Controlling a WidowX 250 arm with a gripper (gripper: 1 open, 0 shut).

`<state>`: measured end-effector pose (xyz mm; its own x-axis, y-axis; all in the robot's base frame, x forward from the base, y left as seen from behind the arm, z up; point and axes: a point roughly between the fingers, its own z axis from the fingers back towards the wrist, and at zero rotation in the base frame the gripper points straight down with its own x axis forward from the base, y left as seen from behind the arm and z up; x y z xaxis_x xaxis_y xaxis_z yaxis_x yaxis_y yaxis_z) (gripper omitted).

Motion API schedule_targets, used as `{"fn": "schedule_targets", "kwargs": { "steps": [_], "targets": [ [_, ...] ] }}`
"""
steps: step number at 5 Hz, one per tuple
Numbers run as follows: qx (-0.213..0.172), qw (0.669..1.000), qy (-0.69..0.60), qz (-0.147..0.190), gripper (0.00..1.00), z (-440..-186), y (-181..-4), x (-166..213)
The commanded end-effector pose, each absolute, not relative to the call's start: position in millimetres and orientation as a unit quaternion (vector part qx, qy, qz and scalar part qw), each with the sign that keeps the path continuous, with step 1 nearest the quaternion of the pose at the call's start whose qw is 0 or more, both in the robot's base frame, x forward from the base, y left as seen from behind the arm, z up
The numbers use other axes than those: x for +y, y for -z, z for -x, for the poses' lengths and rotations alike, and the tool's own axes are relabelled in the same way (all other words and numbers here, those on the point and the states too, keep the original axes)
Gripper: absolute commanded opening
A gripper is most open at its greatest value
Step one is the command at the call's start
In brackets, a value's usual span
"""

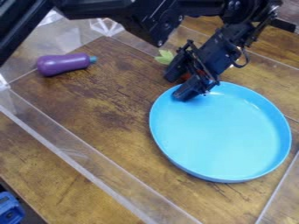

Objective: Put the lemon on the blue tray

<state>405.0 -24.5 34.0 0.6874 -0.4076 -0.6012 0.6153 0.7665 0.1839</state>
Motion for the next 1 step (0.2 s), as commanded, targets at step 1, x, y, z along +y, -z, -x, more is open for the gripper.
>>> {"fn": "schedule_targets", "kwargs": {
  "steps": [1],
  "targets": [
    [0.245, 0.911, 0.273, -0.188, 0.00, -412.9, -56.4, -16.8]
  ]
}}
